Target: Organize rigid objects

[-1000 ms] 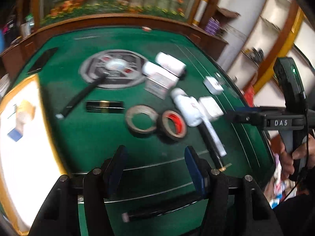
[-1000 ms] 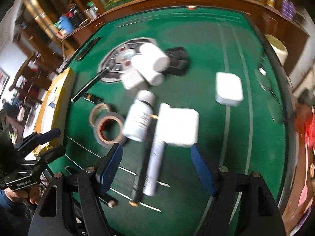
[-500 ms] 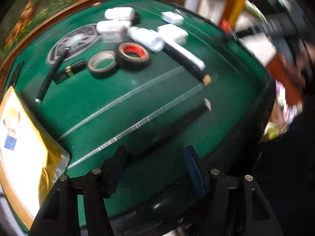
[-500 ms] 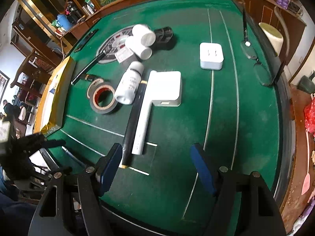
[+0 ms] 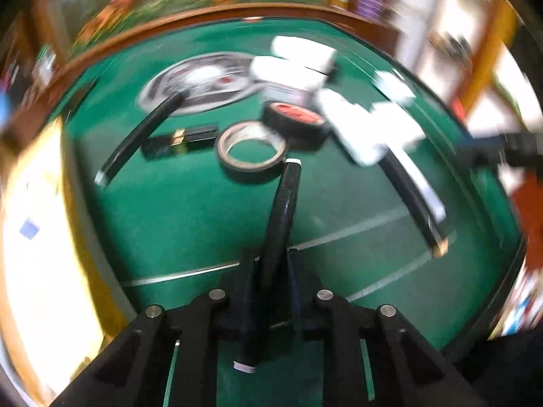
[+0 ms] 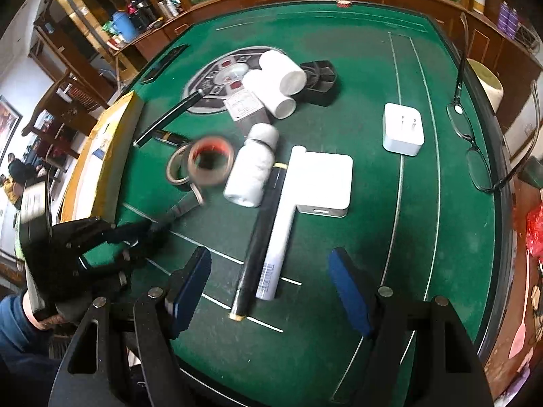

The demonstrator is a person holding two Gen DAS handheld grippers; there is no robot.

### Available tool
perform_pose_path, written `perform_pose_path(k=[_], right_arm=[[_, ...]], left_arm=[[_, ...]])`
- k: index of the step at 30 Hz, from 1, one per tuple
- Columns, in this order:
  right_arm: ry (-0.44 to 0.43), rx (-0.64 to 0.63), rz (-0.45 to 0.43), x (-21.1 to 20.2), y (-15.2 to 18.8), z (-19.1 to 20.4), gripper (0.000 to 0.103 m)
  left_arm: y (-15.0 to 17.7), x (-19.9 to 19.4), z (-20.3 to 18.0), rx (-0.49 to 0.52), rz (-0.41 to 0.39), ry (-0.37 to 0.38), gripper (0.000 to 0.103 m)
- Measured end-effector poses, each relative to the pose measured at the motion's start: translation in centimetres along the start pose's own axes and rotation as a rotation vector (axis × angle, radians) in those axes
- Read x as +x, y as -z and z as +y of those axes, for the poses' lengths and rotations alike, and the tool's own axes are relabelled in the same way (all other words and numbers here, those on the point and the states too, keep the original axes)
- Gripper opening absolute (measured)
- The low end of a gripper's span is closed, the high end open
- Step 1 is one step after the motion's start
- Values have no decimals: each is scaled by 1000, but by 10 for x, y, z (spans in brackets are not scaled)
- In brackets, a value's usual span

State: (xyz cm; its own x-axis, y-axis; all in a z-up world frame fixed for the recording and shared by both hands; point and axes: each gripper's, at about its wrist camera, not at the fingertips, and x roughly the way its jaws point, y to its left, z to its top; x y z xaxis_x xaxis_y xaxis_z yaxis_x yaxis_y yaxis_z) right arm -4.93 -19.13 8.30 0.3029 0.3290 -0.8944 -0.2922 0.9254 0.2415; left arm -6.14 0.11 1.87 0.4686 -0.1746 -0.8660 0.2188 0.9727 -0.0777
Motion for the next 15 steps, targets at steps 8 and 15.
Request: perform_pose_path(k=[8, 15], right_arm=[[-23, 53, -14, -2, -4, -9, 71], [-25, -55, 42, 16, -12, 21, 57]], left_arm=[[14, -11, 17, -111, 33, 72, 17], [11, -7, 5, -55, 49, 53, 28]])
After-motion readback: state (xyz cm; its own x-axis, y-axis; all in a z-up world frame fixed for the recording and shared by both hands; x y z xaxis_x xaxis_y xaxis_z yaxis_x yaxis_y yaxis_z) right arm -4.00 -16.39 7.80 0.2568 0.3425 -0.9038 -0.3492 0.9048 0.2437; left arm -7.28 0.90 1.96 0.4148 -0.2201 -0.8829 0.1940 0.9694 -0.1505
